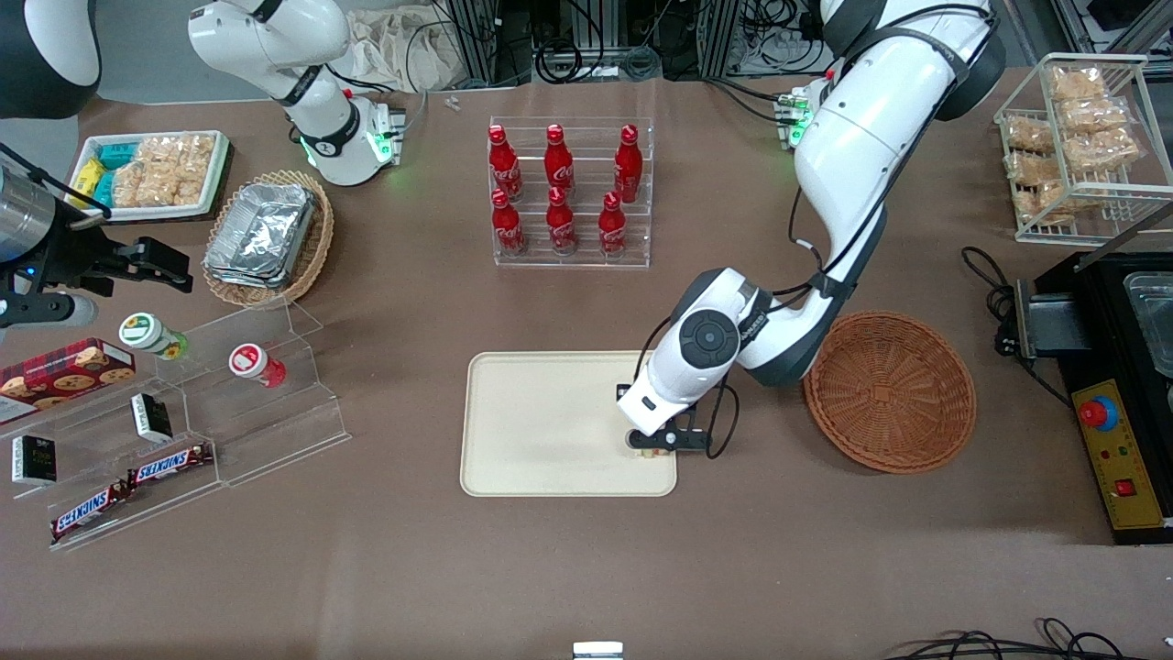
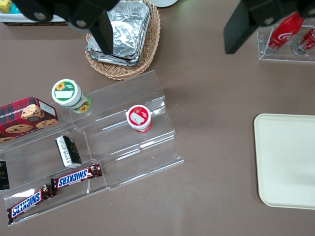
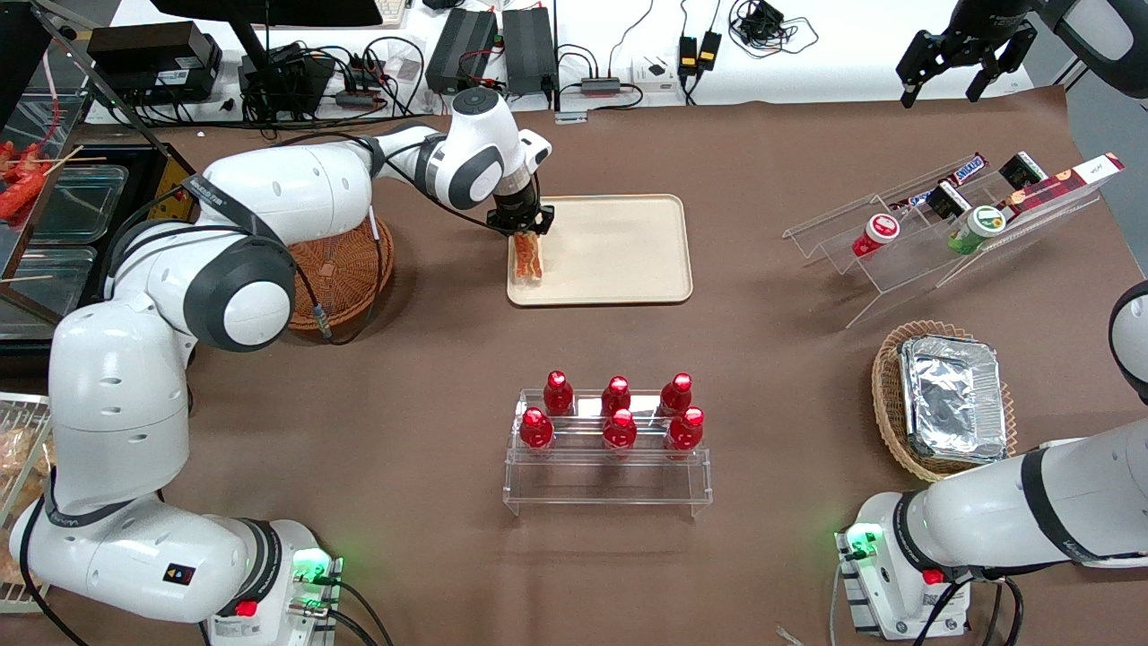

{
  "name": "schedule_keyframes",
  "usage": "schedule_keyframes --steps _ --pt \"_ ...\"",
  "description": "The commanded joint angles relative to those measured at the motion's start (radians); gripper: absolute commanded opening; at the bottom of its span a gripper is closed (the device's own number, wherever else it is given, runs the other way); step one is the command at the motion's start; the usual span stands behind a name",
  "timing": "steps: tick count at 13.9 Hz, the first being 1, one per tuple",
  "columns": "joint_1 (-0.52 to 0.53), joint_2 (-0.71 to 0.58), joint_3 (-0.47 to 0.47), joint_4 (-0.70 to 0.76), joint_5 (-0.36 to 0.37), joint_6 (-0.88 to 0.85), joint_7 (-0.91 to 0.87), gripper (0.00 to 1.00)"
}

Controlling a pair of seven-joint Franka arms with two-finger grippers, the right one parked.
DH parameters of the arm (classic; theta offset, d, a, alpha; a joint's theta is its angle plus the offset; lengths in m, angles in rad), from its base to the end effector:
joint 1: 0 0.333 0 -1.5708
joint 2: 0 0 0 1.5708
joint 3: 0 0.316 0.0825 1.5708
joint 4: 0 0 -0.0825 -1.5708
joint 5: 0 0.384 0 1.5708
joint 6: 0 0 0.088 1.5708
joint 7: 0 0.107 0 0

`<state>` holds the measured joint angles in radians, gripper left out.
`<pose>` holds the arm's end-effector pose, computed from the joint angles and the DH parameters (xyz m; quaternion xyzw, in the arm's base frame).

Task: Place sandwich from basket to tray
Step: 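Lower the sandwich onto the cream tray and open the left gripper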

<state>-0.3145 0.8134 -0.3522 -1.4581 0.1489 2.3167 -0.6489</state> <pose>0.6046 -0.4091 0.2286 0.9966 0.0003 -0.0035 0.0825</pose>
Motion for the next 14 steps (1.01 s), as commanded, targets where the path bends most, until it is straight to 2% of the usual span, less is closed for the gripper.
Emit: schedule_keyframes --steps 1,2,3,8,12,14 --pt "-0.014 0.041 0.009 0.056 0.015 0.004 0.005 0.39" --pt "-0.014 0.038 0.009 0.056 0.012 0.004 -0.011 0.62" --pt "-0.012 0.032 0.007 0.058 0.002 -0.006 -0.017 1.00" --pt "0.023 -0.092 0.007 0.058 -0.006 -0.208 -0.054 1.00" --pt "0.100 -0.229 0.002 0.033 -0.005 -0.374 -0.043 1.00" --pt "0.147 -0.307 0.002 0.015 -0.006 -0.457 0.042 1.00"
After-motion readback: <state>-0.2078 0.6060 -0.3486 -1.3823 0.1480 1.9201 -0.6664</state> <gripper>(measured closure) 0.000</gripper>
